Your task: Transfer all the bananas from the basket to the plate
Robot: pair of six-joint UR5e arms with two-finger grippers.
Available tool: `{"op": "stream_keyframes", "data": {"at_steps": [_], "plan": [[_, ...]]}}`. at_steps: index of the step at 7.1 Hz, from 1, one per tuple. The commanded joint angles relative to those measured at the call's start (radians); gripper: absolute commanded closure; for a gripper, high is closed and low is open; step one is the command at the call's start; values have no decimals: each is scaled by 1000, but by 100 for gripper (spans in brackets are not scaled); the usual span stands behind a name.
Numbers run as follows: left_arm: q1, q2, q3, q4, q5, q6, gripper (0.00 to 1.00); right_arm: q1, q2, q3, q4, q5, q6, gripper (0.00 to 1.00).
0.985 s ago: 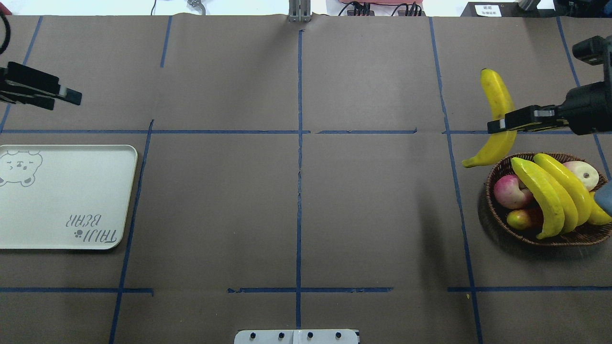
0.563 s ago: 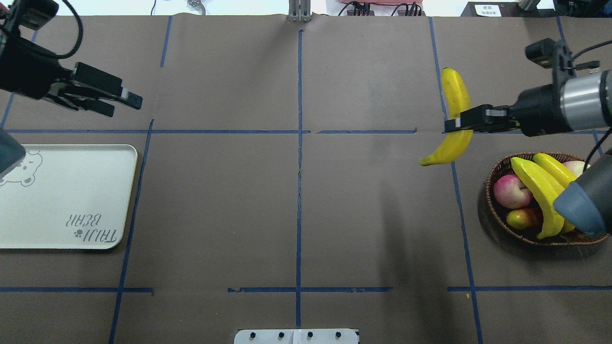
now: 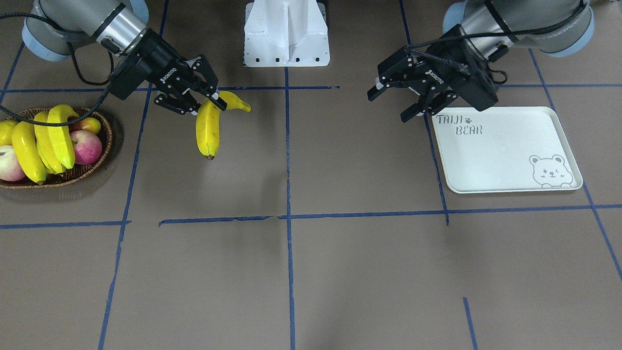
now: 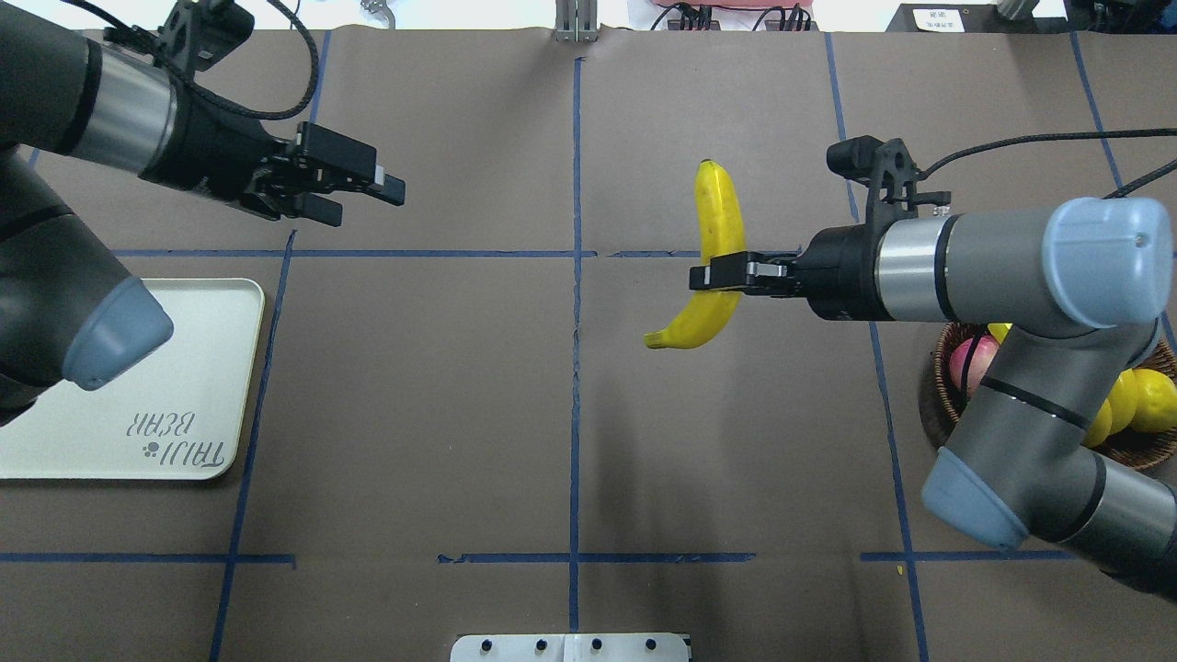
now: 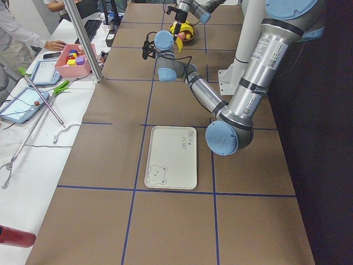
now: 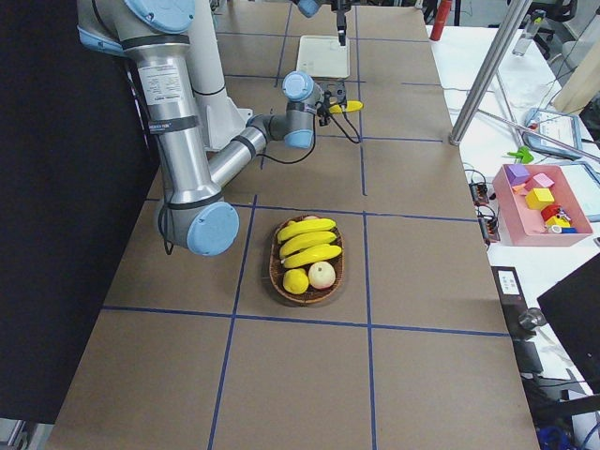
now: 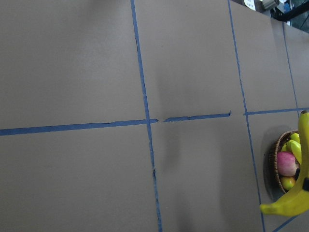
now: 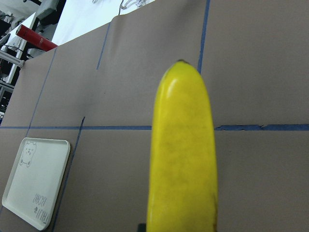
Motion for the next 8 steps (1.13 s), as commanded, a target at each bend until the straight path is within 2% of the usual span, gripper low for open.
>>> {"op": "stream_keyframes", "data": {"at_steps": [1,2,3,5,6,8], "plan": [[69,-49,0,3,85,-56,0,-75,100,1,-105,-67,20,99],[85,-66,4,7,97,-90,0,-114,115,1,-117,-122,20,99],[117,-95,12,9,159,-113,0,-155,119,0,-119,-172,20,99],[174,-123,16,9,241,-141,0,-187,156,-8,-139,-197,20,99],[186,-135,30,7,266,-153,0,-198,199,-8,-192,-215,20,99],[204,-143,53,6,292,-154,1,-214,233,-17,-206,-216,22,99]]}}
